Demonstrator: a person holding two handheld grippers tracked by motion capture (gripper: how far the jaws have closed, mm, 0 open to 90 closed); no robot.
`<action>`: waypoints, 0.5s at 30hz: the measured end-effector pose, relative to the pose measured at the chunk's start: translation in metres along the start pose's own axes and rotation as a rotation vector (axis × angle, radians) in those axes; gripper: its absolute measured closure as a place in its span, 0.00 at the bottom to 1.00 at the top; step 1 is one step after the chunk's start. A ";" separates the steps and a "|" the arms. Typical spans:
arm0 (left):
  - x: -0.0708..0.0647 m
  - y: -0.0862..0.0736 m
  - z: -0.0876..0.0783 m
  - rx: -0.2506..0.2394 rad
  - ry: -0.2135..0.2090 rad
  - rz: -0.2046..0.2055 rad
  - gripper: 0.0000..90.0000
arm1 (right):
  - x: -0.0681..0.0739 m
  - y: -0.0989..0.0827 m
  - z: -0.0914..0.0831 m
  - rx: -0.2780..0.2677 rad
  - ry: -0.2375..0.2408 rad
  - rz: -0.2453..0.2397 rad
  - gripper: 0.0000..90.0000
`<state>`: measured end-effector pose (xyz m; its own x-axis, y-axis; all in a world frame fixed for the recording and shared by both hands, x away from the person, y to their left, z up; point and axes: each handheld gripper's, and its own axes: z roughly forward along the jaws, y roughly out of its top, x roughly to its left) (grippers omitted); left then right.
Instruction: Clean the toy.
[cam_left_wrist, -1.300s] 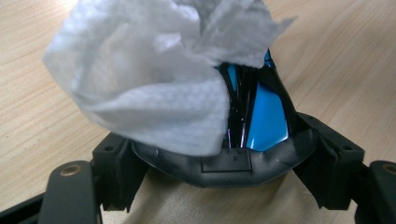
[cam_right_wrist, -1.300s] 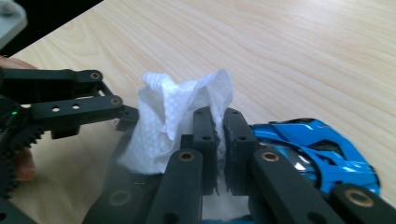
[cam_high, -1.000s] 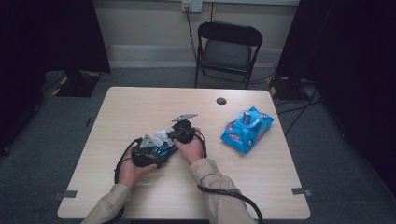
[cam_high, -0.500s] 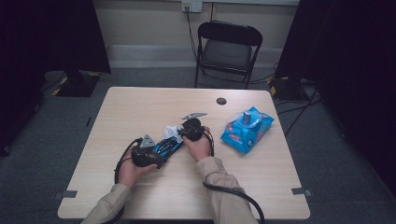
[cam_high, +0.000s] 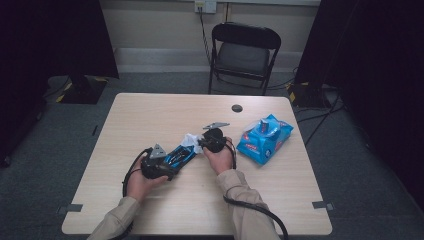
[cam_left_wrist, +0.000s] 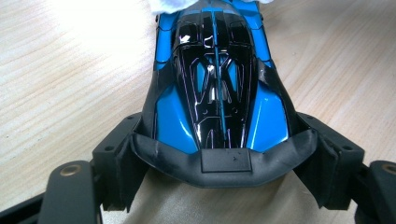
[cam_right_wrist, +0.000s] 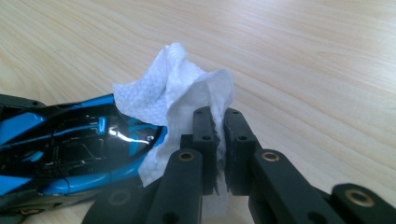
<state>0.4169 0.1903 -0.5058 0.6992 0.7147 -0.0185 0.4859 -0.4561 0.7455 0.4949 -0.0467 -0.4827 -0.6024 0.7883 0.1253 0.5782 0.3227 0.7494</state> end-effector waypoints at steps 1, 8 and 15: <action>0.000 0.000 0.000 -0.001 0.000 0.000 0.27 | -0.001 -0.001 0.000 -0.003 0.002 0.002 0.95; 0.000 0.000 0.000 0.000 0.000 0.000 0.27 | -0.013 -0.013 -0.003 0.018 -0.019 0.020 0.95; 0.000 0.000 0.000 0.000 0.001 -0.001 0.27 | -0.017 -0.021 -0.009 0.030 -0.015 0.013 0.95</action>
<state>0.4169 0.1902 -0.5057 0.6982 0.7156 -0.0192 0.4867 -0.4548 0.7458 0.4877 -0.0714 -0.4947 -0.5866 0.8002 0.1249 0.6021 0.3277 0.7281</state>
